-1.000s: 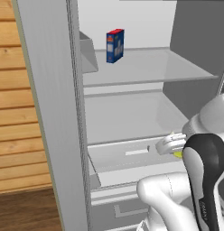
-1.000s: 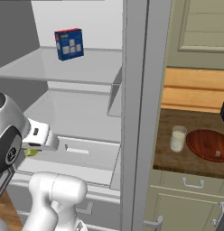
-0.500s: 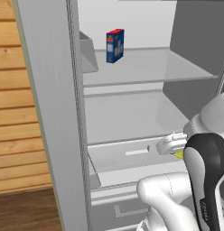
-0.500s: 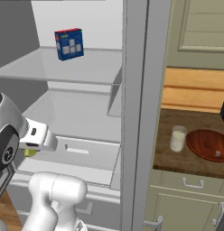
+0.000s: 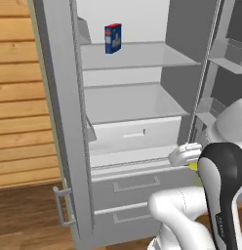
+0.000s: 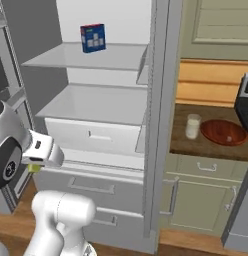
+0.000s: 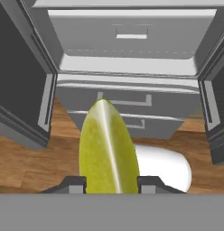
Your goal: Grab a lemon wedge from the fridge and one ice cube from the ice bowl, and put them in the glass of lemonade.
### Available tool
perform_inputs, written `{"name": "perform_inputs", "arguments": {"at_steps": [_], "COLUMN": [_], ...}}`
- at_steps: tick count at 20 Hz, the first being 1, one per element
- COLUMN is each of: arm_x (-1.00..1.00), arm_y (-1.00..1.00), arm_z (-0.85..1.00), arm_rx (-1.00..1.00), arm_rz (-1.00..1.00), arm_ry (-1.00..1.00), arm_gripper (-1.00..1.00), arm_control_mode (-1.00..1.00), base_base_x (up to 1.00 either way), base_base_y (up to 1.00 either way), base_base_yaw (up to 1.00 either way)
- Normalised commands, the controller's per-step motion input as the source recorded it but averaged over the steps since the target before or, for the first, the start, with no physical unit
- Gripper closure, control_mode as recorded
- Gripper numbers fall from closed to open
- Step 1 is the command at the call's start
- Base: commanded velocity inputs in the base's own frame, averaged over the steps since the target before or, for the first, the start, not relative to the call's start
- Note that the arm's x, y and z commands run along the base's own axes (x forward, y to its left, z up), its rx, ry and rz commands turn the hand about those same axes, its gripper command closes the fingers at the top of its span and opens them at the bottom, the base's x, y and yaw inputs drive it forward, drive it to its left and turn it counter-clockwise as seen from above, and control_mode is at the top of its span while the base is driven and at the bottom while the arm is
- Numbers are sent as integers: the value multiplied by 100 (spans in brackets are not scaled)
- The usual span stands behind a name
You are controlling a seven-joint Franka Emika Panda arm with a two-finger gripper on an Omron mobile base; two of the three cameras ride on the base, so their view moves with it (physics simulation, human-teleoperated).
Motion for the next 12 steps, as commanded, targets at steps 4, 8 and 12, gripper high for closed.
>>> {"name": "perform_inputs", "arguments": {"at_steps": [4,8,12], "arm_x": [0,0,0], "arm_y": [0,0,0], "arm_z": [0,0,0], "arm_rx": [0,0,0], "arm_rz": [0,0,0], "arm_ry": [0,0,0], "arm_gripper": [100,100,100], "arm_control_mode": [100,100,100], "base_base_x": [-96,-69,-8], "base_base_y": [0,-8,-12], "base_base_yaw": [-6,-33,-78]}}
